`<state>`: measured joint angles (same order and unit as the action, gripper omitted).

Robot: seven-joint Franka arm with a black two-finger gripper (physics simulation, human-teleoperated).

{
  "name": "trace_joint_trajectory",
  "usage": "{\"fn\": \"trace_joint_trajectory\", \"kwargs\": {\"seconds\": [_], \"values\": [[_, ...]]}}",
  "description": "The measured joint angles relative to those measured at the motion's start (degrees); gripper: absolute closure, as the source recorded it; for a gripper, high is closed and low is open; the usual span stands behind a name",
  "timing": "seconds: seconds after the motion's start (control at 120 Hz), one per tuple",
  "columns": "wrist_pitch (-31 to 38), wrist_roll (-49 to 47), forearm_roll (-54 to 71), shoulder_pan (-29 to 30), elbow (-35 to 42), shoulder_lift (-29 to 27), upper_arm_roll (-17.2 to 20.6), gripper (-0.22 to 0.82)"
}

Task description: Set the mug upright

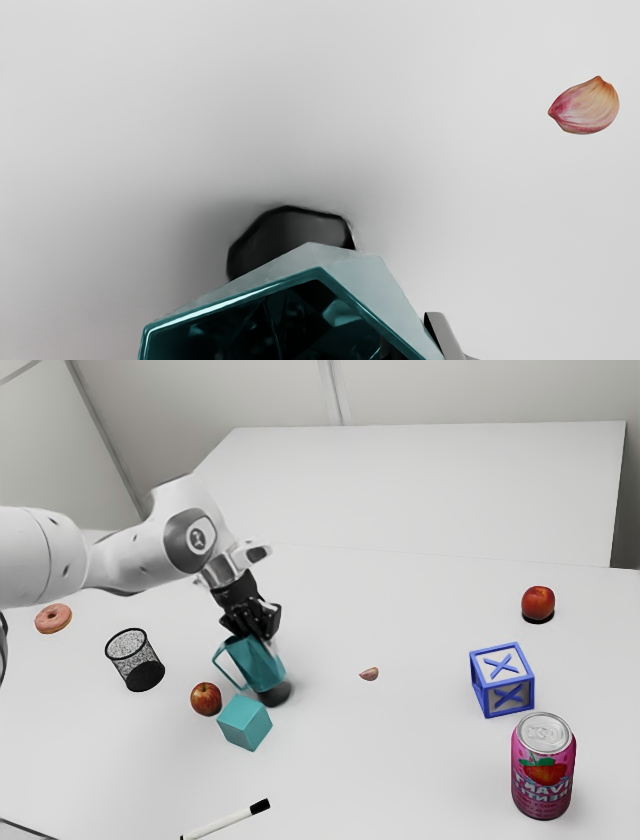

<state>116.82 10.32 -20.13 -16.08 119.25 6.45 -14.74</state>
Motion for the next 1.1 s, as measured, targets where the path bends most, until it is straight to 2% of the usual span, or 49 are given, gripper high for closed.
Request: {"fn": "trace_joint_trajectory", "kwargs": {"seconds": [0.283, 0.875, 1.1], "values": [[0.56, -6.12, 9.10, -2.46, -1.03, 0.46, -0.03, 0.76], [12.68, -16.00, 21.35, -6.57, 3.81, -0.10, -0.57, 0.76], [16.85, -18.51, 21.75, -6.91, 5.07, 0.30, -0.62, 0.76]]}}
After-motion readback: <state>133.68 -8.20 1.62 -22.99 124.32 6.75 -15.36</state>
